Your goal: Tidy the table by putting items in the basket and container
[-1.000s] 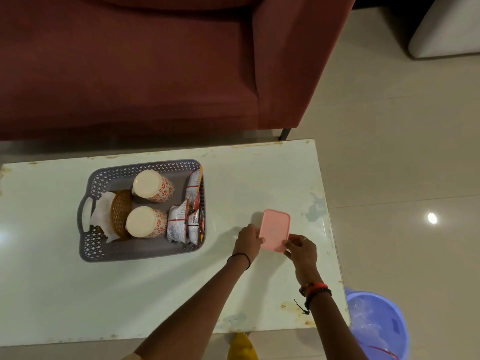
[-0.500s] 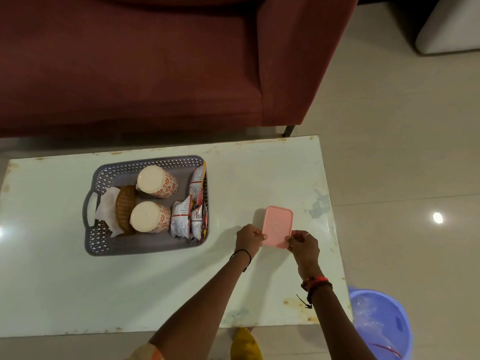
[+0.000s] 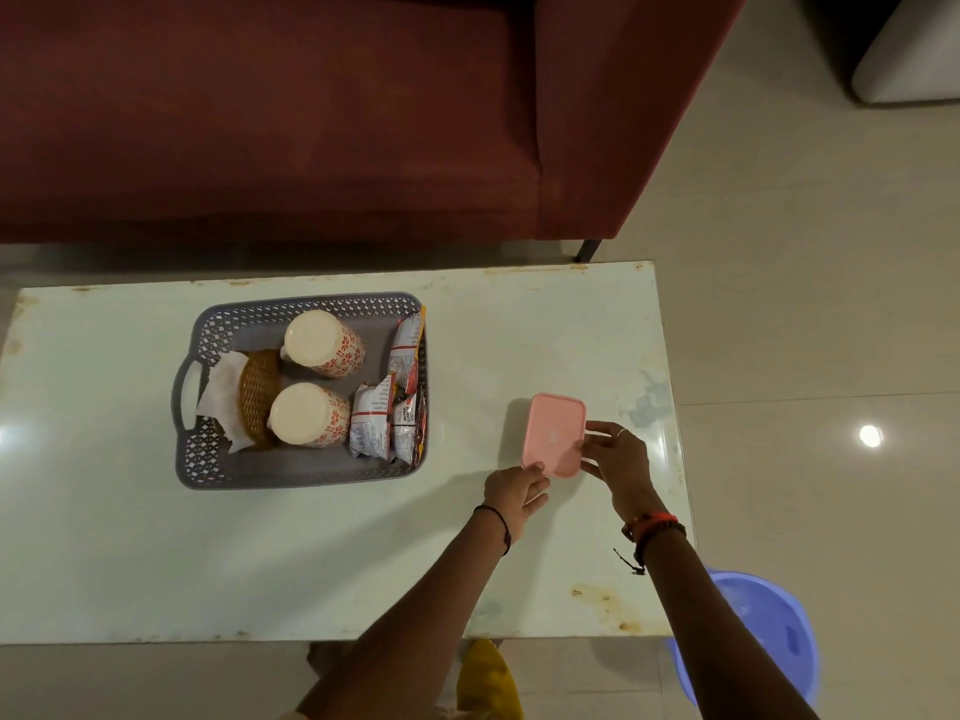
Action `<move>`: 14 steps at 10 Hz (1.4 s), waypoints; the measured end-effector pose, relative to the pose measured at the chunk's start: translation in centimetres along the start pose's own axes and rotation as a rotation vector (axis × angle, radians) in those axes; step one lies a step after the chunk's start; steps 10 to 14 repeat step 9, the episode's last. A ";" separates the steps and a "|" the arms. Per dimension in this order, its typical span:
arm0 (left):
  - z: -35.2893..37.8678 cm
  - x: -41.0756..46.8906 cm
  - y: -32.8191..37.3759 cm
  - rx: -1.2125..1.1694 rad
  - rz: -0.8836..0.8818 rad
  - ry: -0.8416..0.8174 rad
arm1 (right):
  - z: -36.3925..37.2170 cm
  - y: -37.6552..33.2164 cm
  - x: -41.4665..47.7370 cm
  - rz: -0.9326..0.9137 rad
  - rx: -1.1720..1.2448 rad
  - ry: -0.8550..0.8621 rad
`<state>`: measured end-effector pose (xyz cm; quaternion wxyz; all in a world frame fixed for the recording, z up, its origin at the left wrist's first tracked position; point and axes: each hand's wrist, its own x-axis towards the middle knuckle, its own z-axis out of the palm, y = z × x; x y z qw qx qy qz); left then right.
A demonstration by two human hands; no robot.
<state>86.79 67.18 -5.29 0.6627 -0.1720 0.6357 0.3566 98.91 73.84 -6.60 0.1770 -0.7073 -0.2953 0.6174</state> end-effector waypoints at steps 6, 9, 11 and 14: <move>-4.6 1.2 2.5 -0.565 0.230 0.080 | 11.6 -3.3 0.2 -0.153 -0.148 -0.119; -5.2 0.5 2.7 -0.497 0.261 0.092 | 12.9 -3.5 0.3 -0.133 -0.184 -0.109; -5.2 0.5 2.7 -0.497 0.261 0.092 | 12.9 -3.5 0.3 -0.133 -0.184 -0.109; -5.2 0.5 2.7 -0.497 0.261 0.092 | 12.9 -3.5 0.3 -0.133 -0.184 -0.109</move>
